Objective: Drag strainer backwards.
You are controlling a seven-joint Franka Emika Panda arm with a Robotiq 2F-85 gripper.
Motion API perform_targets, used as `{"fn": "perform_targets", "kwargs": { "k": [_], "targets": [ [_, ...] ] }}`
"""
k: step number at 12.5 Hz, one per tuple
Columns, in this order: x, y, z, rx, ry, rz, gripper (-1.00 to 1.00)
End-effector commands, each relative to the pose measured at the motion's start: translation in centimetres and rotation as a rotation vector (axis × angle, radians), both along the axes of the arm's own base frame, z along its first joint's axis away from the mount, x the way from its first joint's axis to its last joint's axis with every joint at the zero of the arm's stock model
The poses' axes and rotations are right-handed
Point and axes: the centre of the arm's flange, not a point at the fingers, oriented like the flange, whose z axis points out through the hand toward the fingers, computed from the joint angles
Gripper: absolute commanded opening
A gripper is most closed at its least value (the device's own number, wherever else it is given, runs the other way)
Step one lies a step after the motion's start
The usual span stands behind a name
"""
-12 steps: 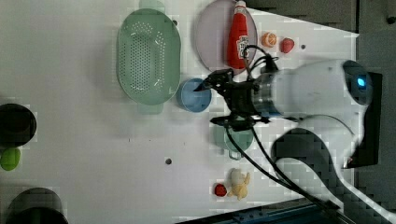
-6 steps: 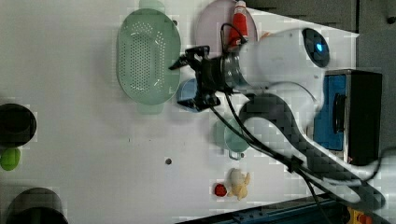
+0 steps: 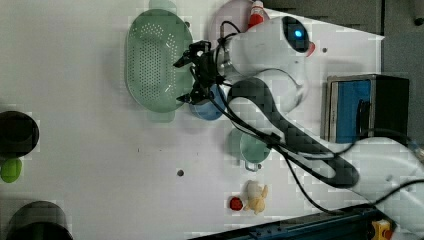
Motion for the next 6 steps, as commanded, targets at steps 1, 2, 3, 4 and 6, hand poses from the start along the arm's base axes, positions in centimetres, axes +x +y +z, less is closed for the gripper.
{"fn": "perform_targets", "kwargs": {
  "k": [1,2,3,4,6],
  "targets": [
    [-0.9,4.6,0.3,-0.016,-0.018,-0.017,1.00],
    [-1.1,5.2,-0.8,-0.022,-0.007,-0.033,1.00],
    [-1.3,5.6,-1.6,-0.026,0.004,-0.038,1.00],
    [-1.6,5.9,-2.3,-0.037,0.020,-0.030,1.00],
    [-2.2,6.4,-2.5,-0.046,0.034,-0.018,1.00]
  ]
}}
